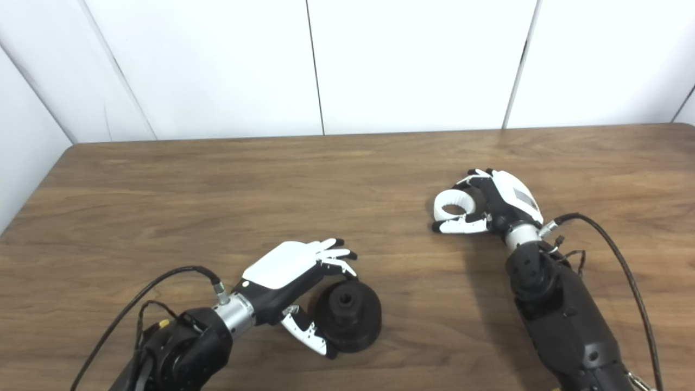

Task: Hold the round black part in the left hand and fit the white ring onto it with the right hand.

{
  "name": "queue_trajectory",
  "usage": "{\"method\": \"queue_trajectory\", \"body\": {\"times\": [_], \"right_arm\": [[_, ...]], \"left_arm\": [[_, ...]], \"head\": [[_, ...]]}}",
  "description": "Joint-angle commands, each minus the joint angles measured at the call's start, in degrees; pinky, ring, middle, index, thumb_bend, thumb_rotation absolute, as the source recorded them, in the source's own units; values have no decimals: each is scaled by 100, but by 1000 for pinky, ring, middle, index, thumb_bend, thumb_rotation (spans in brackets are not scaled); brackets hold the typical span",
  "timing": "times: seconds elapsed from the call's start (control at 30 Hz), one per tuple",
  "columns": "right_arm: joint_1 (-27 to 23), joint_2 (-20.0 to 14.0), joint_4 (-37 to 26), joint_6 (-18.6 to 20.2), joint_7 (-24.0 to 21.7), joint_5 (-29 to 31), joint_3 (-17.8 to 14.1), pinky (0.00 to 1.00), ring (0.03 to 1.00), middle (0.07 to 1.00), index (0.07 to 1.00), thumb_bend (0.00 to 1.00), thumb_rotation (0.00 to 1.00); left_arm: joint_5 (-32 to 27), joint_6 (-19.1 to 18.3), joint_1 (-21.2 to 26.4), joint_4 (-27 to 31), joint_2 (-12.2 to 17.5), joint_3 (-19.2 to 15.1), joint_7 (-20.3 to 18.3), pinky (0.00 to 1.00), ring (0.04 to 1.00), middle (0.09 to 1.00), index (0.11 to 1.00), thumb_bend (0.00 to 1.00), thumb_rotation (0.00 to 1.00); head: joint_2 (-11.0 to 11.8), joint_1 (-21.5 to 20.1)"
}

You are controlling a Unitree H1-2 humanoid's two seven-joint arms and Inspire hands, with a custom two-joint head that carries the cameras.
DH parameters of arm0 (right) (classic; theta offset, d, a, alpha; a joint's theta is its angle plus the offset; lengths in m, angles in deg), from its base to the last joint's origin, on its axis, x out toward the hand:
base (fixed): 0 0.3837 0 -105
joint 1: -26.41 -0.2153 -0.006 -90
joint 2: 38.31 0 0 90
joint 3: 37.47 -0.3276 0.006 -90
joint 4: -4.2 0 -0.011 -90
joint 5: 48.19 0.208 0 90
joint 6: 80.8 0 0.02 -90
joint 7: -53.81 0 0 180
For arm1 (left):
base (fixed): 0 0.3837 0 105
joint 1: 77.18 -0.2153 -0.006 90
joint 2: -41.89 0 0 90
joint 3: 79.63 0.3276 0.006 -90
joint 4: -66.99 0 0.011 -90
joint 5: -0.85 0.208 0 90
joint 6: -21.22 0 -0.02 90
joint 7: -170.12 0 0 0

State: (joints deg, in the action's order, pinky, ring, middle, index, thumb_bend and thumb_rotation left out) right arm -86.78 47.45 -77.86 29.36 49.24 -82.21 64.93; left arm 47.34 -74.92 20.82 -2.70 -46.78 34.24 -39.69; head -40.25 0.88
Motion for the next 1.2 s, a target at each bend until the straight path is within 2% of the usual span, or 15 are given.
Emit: {"method": "queue_trajectory", "body": {"times": [0.0, 0.3, 1.17], "right_arm": [[-228, -99, -186, -197, 100, -13, -75, 1000, 999, 919, 668, 829, 324], [-193, -165, -204, -194, 104, -48, -82, 989, 993, 912, 676, 846, 362], [-98, -147, -138, -264, 253, -29, -133, 963, 978, 895, 647, 821, 286]], "left_arm": [[34, -8, 113, 175, 20, -83, 40, 961, 989, 919, 614, 830, 247], [44, -37, 108, 212, 51, -100, -41, 962, 994, 922, 618, 825, 255], [-2, 8, 78, 216, 32, -174, -39, 959, 990, 918, 615, 827, 256]], "head": [[-3, 0], [-15, -9], [-38, -31]]}}
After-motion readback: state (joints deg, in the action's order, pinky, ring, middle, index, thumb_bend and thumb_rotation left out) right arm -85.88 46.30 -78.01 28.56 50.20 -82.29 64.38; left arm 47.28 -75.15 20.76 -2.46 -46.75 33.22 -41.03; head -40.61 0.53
